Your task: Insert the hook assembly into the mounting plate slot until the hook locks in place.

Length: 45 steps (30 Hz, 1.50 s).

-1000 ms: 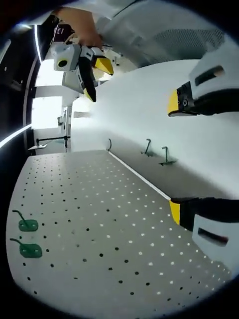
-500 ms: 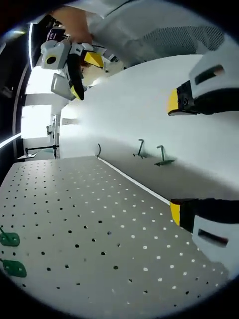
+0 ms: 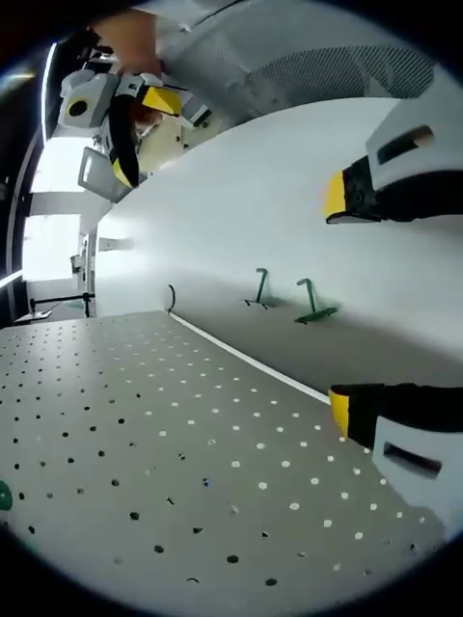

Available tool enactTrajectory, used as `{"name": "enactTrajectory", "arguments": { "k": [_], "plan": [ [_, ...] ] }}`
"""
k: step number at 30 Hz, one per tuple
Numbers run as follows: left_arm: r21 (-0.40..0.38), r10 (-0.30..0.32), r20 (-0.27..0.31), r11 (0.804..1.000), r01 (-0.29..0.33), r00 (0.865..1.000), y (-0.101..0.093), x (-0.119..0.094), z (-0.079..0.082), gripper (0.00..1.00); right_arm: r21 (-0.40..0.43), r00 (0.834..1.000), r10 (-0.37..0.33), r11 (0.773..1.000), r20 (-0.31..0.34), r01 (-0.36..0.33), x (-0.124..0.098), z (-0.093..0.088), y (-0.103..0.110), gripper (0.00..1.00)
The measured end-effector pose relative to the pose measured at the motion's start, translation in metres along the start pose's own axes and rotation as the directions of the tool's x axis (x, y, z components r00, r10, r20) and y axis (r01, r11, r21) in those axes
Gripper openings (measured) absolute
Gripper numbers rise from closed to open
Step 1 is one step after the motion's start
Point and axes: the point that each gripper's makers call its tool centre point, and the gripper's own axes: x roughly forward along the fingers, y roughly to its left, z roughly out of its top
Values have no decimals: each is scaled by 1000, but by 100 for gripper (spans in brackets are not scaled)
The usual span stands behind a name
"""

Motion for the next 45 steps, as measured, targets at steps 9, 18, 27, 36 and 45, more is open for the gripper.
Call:
{"name": "enactTrajectory", "arguments": {
  "k": [9, 18, 27, 36, 45],
  "plan": [
    [12, -38, -56, 999, 39, 998, -1, 17, -5, 71, 5, 1000, -4, 1000, -2, 4, 0, -1, -1, 57],
    [33, -55, -110, 998, 59, 992, -2, 34, -10, 70, 8, 1000, -7, 1000, -5, 7, 0, -1, -2, 56],
    [20, -70, -154, 997, 74, 986, -3, 46, -21, 69, 15, 1000, -10, 1000, -9, 10, -1, -3, -3, 56],
    [12, -92, -179, 995, 96, 979, -4, 57, -25, 68, 25, 1000, -15, 1000, -10, 15, -2, -2, -4, 56],
    [12, -107, -186, 994, 111, 977, -4, 62, -28, 67, 41, 1000, -27, 999, 1, 27, -3, -1, -7, 55]
  ]
}}
